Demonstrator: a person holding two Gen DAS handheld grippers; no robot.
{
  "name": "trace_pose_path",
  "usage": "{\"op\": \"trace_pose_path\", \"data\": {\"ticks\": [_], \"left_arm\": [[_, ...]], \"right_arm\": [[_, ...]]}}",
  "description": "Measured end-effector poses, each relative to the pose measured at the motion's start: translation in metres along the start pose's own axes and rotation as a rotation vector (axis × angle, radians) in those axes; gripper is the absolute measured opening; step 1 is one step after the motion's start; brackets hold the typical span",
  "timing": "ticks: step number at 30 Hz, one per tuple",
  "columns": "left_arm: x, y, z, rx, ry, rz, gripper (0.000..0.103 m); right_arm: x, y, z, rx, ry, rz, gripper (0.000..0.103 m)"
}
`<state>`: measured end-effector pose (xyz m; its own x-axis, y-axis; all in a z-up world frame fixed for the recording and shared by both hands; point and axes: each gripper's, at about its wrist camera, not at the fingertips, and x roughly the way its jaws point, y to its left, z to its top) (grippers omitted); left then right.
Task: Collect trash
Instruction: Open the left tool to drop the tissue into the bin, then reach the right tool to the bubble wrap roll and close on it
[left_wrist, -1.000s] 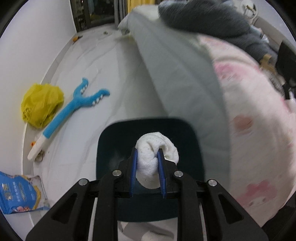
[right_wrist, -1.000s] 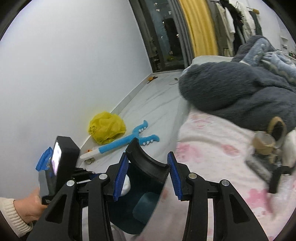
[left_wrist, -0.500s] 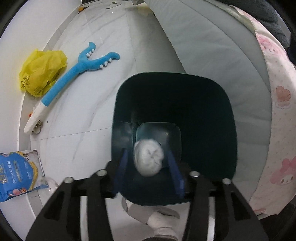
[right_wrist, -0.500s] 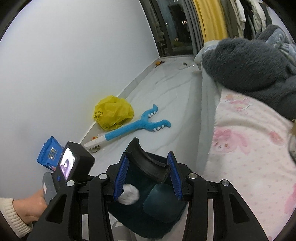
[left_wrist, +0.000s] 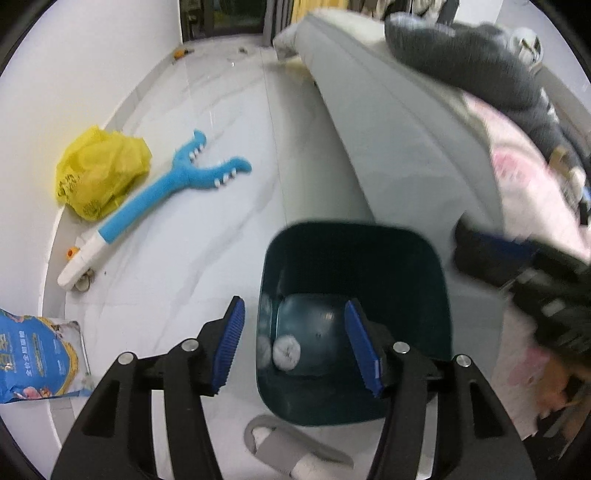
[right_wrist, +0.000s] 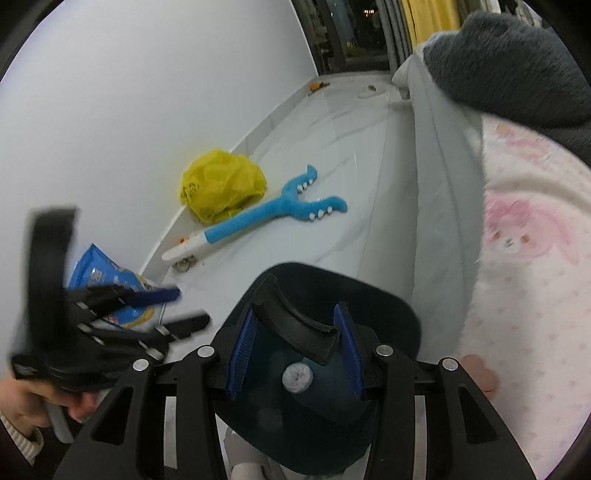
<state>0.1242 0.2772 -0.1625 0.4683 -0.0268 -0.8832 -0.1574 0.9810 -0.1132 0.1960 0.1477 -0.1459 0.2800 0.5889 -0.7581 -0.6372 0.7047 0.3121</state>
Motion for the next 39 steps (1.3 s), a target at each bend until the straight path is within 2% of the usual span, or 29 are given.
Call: {"op": "trace_pose_path", "data": {"ticks": [9,11,17,23,26,30,34,39], "left_arm": [[-0.048,-0.002,0.018,-0.034,-0.180,-0.060,0.053],[-0.057,-0.004,0.021,-0.033,-0.215,-0.068,0.049],[-0.072,-0.007,0.026,-0.034,-0.261,-0.084,0.046],[-0.096,-0.013,0.034,-0.068,-0.321,-0.121,0.046],[-0.108,-0.018,0.037,-0.061,-0.360,-0.115,0.046],[-0.117,-0.025,0.042,-0.064,-0.384,-0.113,0.046],[-0.128,-0.039,0.047,-0.040,-0.418,-0.095,0.049],[-0.144,-0.058,0.053,-0.026,-0.464,-0.106,0.052]], "right_arm": [[0.034,0.012,-0.016,0.000,0.085,0.007,0.044],[0.042,0.012,-0.019,0.005,0.100,0.012,0.044],[0.067,0.019,-0.029,0.014,0.154,0.054,0.044],[0.081,0.027,-0.037,-0.019,0.202,0.042,0.048],[0.080,0.027,-0.039,-0.015,0.211,0.052,0.062],[0.068,0.027,-0.040,-0.022,0.203,0.061,0.071],[0.049,0.021,-0.036,-0.022,0.174,0.062,0.072],[0.009,0.011,-0.027,-0.028,0.096,0.073,0.075]]}}
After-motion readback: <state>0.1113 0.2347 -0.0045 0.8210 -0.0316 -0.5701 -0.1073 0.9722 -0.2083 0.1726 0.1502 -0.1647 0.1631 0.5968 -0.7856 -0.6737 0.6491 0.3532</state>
